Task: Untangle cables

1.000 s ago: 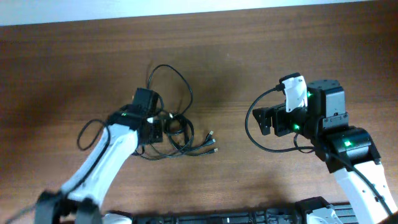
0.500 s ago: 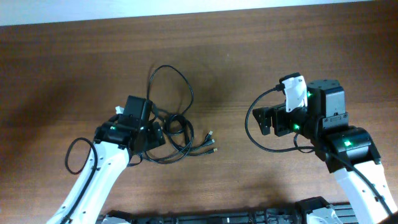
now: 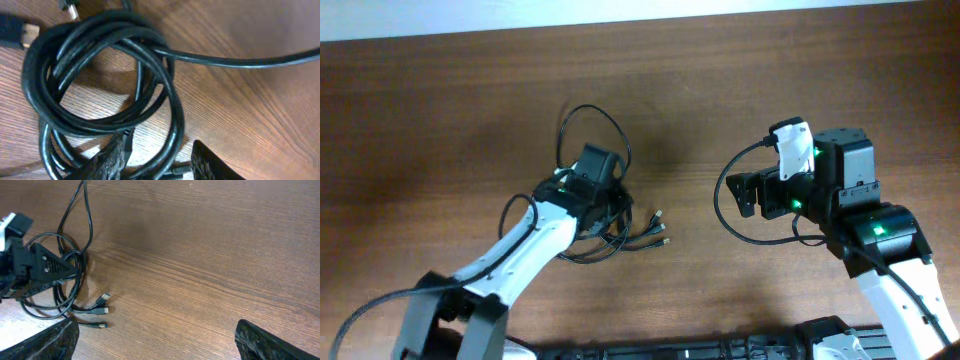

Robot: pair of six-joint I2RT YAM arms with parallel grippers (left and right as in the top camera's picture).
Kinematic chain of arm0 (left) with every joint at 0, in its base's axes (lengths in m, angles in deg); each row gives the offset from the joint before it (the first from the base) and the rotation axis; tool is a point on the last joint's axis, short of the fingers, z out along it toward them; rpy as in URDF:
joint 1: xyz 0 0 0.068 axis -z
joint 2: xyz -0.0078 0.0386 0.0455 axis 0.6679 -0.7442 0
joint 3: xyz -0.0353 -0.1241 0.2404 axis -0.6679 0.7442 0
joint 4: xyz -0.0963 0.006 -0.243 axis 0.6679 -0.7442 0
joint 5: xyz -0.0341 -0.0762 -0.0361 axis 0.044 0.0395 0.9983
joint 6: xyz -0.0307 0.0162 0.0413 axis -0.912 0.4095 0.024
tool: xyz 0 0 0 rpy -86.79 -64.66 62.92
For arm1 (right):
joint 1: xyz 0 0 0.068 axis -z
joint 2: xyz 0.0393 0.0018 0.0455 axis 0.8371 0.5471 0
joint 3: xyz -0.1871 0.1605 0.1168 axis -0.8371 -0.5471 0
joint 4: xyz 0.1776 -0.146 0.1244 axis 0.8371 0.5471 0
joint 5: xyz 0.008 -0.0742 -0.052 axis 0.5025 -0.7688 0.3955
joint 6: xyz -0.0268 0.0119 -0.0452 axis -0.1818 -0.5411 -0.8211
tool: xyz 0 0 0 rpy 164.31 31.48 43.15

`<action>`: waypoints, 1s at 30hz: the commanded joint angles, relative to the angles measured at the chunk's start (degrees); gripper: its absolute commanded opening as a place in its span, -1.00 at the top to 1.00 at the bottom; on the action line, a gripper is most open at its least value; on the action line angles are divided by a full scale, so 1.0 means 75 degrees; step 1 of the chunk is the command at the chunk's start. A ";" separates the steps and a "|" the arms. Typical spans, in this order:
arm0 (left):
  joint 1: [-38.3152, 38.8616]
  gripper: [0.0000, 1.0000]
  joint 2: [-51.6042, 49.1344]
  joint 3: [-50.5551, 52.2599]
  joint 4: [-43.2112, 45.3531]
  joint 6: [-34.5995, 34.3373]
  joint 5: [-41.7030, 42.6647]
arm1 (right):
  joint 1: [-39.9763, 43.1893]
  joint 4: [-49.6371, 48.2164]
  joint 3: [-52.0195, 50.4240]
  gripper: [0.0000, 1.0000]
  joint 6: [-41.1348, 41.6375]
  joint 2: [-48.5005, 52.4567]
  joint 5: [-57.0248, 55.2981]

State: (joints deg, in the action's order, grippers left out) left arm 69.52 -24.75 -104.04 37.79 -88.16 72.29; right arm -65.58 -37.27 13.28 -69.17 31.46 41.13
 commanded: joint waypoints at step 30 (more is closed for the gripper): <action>0.0012 -0.47 0.0769 -0.0003 -0.1708 -0.4313 -0.1909 | 0.0020 0.0055 0.0012 -0.97 -0.0085 0.0006 -0.0017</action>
State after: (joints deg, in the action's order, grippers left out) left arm 69.59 -16.77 -103.93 25.27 -118.37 59.11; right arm -65.58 -36.68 13.23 -69.19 31.46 41.11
